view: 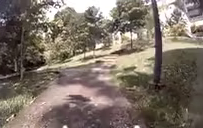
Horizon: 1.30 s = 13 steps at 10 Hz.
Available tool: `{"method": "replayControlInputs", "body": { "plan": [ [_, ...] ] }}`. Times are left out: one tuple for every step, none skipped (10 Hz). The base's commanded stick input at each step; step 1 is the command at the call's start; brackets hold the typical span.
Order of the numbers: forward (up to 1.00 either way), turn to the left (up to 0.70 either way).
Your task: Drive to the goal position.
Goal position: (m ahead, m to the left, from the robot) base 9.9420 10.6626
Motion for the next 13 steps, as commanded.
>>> {"method": "replayControlInputs", "body": {
  "plan": [
    [0.45, 0.27],
    [0.45, 0.27],
    [0.45, 0.27],
    [0.45, 0.27],
    [0.45, 0.14],
    [0.45, 0.00],
    [0.45, 0.00],
    [0.45, 0.00],
    [0.45, 0.00],
    [0.45, 0.00],
    [0.45, 0.00],
    [0.45, 0.00],
    [0.45, 0.00]
  ]
}}
